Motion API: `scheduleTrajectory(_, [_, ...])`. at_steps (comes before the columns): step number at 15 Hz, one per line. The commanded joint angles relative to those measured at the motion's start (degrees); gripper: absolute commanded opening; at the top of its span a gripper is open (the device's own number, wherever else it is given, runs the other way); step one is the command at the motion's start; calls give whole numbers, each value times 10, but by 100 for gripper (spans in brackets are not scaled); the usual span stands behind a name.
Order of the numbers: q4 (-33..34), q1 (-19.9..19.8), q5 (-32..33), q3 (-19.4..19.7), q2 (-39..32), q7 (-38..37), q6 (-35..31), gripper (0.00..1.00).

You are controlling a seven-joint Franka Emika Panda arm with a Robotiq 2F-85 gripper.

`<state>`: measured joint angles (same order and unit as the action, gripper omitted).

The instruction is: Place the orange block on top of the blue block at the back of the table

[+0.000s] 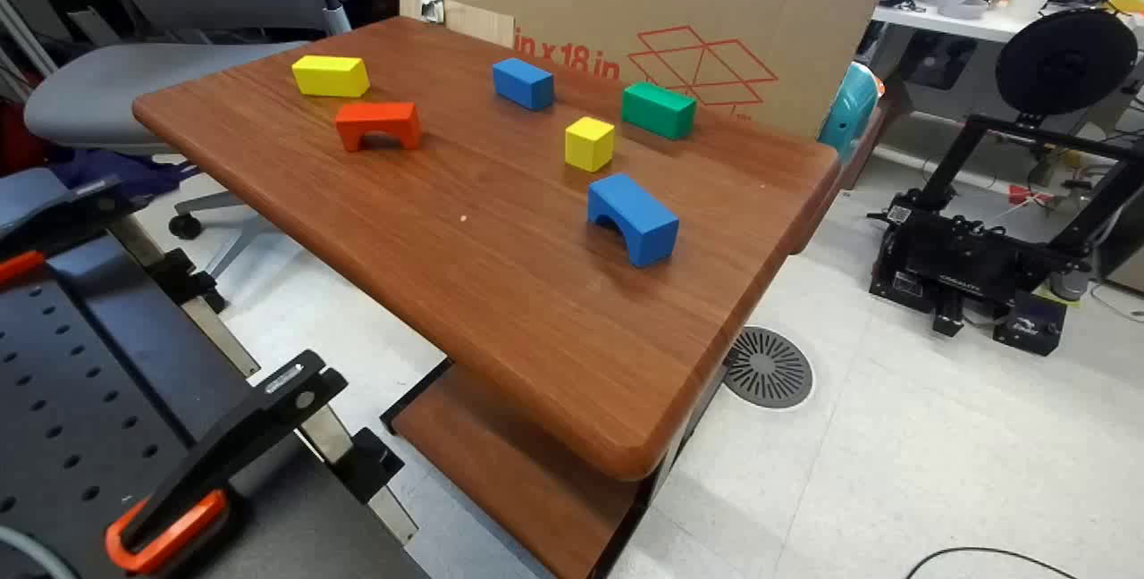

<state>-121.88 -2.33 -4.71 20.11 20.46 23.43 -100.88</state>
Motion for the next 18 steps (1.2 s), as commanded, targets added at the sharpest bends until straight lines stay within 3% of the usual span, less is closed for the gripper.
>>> scheduleTrajectory(1, [1,-20,-6,-17,-3,6,1,100])
scheduleTrajectory(9, [2,-19,-1,-24,-10,-2,-5,100])
scheduleTrajectory(18, [-41,9,113,-148,-133,-70,-168,100])
